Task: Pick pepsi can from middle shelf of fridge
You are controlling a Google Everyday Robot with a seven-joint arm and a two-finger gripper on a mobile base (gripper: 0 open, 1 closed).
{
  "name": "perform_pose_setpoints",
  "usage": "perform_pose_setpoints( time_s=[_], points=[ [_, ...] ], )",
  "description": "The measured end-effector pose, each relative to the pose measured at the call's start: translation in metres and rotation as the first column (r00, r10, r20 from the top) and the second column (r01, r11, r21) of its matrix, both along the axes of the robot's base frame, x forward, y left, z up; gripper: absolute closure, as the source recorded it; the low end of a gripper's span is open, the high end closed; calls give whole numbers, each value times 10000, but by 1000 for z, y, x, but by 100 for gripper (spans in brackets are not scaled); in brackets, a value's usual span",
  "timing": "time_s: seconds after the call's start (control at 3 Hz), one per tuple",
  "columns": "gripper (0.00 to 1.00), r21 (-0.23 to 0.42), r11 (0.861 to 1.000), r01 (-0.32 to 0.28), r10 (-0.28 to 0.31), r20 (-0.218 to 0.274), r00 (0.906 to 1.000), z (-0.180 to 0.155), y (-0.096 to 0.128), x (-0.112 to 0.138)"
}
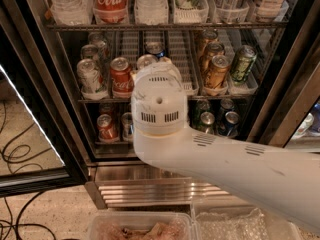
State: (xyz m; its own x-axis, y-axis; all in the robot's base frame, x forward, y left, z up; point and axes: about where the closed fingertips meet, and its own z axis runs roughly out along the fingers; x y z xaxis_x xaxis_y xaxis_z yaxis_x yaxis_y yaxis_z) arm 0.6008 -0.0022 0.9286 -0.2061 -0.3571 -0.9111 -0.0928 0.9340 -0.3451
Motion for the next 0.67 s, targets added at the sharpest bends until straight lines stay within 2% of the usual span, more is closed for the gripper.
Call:
perform_pose_setpoints(
  time_s=[0.33,0.67],
  points=[
    [100,37,9986,531,-528,-607,9968,-5,-13,-15],
    [100,172,9981,596,-575,-1070,9926,-16,-13,-20]
  ],
)
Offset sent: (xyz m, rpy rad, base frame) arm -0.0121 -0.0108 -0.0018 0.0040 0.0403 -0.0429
